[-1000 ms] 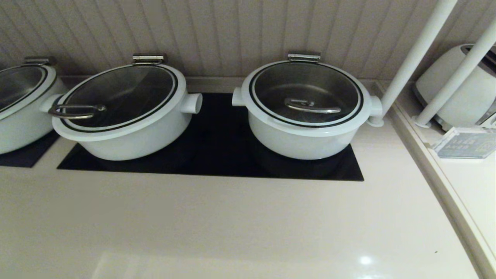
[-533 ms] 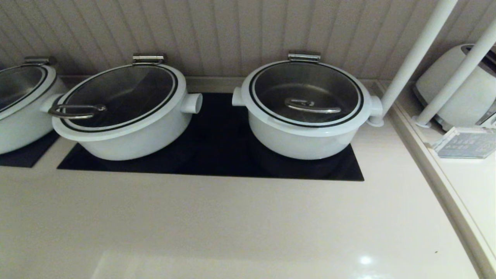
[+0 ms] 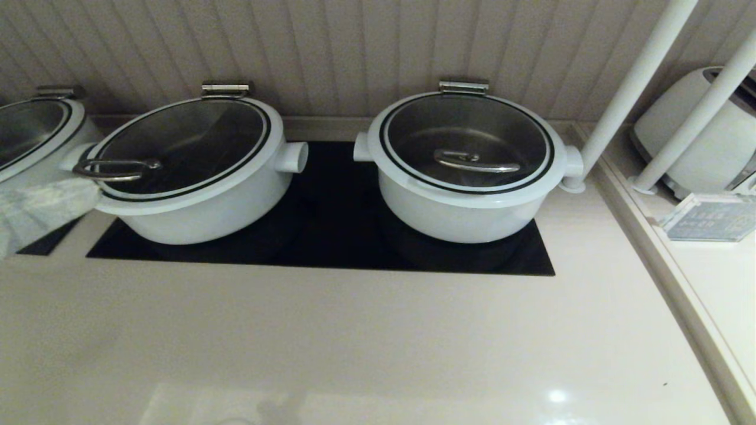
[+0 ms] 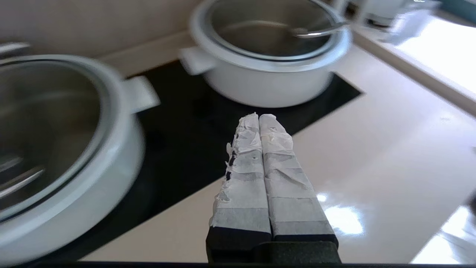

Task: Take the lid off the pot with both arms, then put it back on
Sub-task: Open the food pot lid a small opening with the left arm

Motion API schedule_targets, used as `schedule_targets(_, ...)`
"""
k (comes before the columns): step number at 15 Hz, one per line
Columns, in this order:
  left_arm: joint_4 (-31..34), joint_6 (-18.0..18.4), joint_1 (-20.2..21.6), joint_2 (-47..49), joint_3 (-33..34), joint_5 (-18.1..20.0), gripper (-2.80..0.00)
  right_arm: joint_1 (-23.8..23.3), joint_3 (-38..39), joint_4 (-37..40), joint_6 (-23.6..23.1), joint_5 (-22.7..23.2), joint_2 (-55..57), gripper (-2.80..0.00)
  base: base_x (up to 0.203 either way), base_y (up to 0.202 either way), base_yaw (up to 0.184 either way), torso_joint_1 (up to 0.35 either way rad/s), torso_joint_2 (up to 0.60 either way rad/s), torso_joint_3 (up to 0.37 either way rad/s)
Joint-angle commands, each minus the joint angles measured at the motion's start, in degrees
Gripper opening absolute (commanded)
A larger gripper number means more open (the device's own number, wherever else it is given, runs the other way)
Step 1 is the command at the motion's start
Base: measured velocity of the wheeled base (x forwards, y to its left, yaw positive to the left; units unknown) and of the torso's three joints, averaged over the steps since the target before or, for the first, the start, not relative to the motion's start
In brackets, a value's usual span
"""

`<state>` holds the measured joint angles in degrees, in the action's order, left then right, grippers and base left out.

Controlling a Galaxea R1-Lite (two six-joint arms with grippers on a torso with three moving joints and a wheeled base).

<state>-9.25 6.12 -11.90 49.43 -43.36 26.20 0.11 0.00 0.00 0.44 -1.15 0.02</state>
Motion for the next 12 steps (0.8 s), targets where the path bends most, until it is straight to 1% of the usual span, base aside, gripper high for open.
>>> schedule_targets(1, -0.11, -0.29, -4.57, 8.61, -3.72, 0.11, -2.80, 0.06, 0.00, 0.00, 0.00, 0.00, -0.02, -2.80, 0.000, 0.000, 0.000, 0.000, 0.00, 0.000)
schedule_targets(3, -0.46, -0.76, -8.45, 13.77, -6.61, 0.02, -2.80, 0.01, 0.00, 0.00, -0.03, 0.00, -0.02, -2.80, 0.000, 0.000, 0.000, 0.000, 0.00, 0.000)
schedule_targets(4, -2.01, -1.29, -10.36, 16.01, -7.29, -0.04, -2.80, -0.02, 0.00, 0.00, -0.09, 0.00, -0.02, -2.80, 0.000, 0.000, 0.000, 0.000, 0.00, 0.000)
schedule_targets(6, -7.94, -3.57, -13.66, 20.43, -7.85, -0.36, -2.80, -0.02, 0.00, 0.00, -0.35, 0.18, -0.02, -2.80, 0.000, 0.000, 0.000, 0.000, 0.00, 0.000)
schedule_targets(10, -10.08, -4.37, -15.71, 27.17, -8.83, -0.44, -2.80, 0.07, -0.05, 0.00, -0.26, 0.18, -0.02, -2.80, 0.000, 0.000, 0.000, 0.000, 0.00, 0.000)
schedule_targets(12, -12.36, -4.49, -16.32, 31.24, -9.66, -0.44, -2.80, 0.06, -0.09, 0.00, -0.35, 0.18, -0.02, -2.80, 0.000, 0.000, 0.000, 0.000, 0.00, 0.000)
